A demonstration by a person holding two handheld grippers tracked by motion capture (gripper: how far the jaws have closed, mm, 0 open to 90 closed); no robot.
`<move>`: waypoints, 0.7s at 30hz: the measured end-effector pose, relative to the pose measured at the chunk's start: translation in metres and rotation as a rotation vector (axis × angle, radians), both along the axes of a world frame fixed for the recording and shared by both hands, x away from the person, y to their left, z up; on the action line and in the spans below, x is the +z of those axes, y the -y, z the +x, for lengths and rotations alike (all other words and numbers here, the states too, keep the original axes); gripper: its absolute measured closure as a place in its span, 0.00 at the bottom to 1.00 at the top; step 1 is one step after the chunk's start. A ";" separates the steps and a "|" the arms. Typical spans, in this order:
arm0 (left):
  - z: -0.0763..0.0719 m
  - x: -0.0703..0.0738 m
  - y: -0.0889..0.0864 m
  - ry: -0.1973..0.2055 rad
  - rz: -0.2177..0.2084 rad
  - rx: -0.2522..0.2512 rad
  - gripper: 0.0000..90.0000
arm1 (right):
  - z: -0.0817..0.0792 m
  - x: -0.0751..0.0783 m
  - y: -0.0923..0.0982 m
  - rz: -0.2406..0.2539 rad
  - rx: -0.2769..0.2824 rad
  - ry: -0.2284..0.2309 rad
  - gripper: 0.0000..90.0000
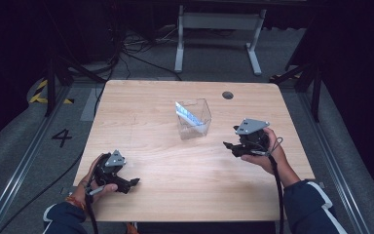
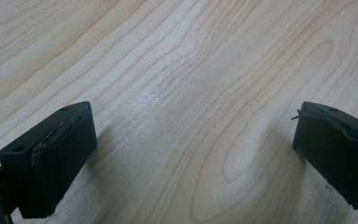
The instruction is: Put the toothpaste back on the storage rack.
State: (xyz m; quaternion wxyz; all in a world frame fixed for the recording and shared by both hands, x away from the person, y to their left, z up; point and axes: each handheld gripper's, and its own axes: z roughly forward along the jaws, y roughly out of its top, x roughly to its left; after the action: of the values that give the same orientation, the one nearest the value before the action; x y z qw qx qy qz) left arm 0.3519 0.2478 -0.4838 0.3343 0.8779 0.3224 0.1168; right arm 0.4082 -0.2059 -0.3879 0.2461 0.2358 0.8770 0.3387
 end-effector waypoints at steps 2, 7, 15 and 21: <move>0.000 0.000 0.000 0.000 0.000 0.000 0.00 | -0.003 -0.003 0.004 -0.013 -0.002 0.000 0.37; 0.000 0.000 0.000 0.000 0.000 0.000 0.00 | -0.007 -0.007 0.008 -0.035 -0.005 0.000 0.37; 0.000 0.000 0.000 0.000 0.000 0.000 0.00 | -0.014 -0.018 0.017 -0.053 -0.005 -0.026 0.36; 0.000 0.000 0.000 0.000 0.000 0.000 0.00 | -0.020 -0.025 0.028 -0.059 -0.012 -0.033 0.36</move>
State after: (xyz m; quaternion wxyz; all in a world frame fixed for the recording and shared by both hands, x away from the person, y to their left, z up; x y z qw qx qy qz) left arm 0.3519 0.2478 -0.4838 0.3343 0.8779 0.3224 0.1168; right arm 0.3884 -0.2336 -0.4128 0.2404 0.2395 0.8891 0.3072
